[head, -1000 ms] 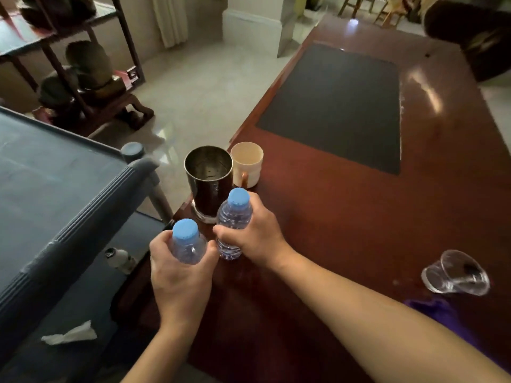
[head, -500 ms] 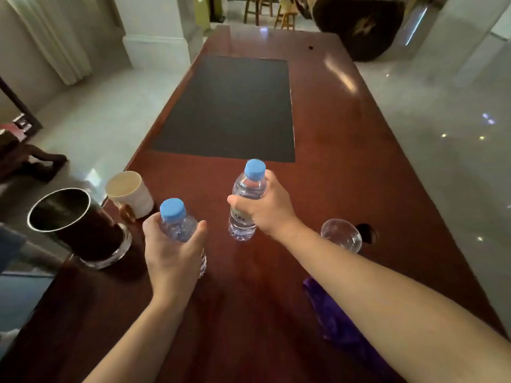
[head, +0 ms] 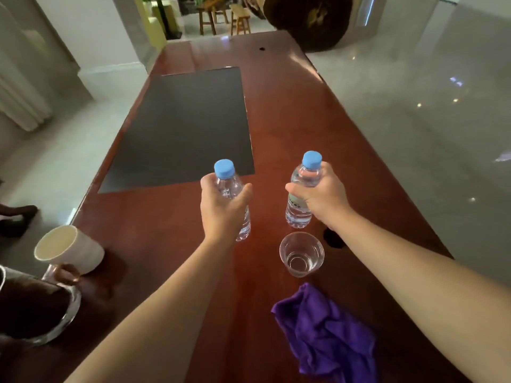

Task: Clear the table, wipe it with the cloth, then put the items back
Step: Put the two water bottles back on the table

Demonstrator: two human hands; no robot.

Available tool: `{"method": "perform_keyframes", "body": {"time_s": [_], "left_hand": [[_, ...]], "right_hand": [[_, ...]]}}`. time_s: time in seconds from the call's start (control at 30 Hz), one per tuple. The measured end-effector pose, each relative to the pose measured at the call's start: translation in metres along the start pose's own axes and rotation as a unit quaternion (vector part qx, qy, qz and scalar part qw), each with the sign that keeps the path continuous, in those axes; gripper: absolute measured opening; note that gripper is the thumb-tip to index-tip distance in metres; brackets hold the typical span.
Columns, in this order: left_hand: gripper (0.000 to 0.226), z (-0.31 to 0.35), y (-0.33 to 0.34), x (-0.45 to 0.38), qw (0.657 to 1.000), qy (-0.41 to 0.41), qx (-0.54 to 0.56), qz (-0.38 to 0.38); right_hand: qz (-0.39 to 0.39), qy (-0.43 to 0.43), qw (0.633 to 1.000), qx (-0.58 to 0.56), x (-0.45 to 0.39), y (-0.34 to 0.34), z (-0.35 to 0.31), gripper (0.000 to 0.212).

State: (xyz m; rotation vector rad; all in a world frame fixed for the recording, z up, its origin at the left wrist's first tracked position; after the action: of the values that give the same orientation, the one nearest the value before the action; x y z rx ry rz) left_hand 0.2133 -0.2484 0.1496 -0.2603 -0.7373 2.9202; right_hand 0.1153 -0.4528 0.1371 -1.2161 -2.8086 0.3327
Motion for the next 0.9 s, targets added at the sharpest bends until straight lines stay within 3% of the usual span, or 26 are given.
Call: {"method": "perform_keyframes", "body": {"time_s": [0.4, 0.7, 0.9], "left_hand": [[0.048, -0.008, 0.085, -0.018, 0.999, -0.004, 0.002, -0.053], [0.05, -0.01, 0.1, -0.01, 0.998, 0.005, 0.015, -0.053], [0.065, -0.01, 0.096, -0.004, 0.998, -0.009, 0.001, -0.065]], "right_hand": [[0.001, 0.006, 0.999, 0.032, -0.011, -0.012, 0.04, 0.056], [-0.034, 0.008, 0.999, 0.033, -0.011, -0.01, 0.042, 0.061], [-0.038, 0.021, 0.999, 0.027, -0.008, -0.01, 0.039, 0.064]]}}
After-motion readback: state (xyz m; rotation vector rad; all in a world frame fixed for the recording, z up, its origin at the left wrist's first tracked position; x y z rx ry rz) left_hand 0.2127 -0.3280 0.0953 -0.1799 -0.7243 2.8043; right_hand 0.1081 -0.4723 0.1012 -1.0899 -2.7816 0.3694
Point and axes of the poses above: each hand's wrist, its own x-axis away from the middle knuckle, its own y-axis out of the palm, z = x × y, the point moved 4 cm from there along -x, towards the middle knuckle, and after that the axes turned 10 degrees about -x, right-handed, at the moved point
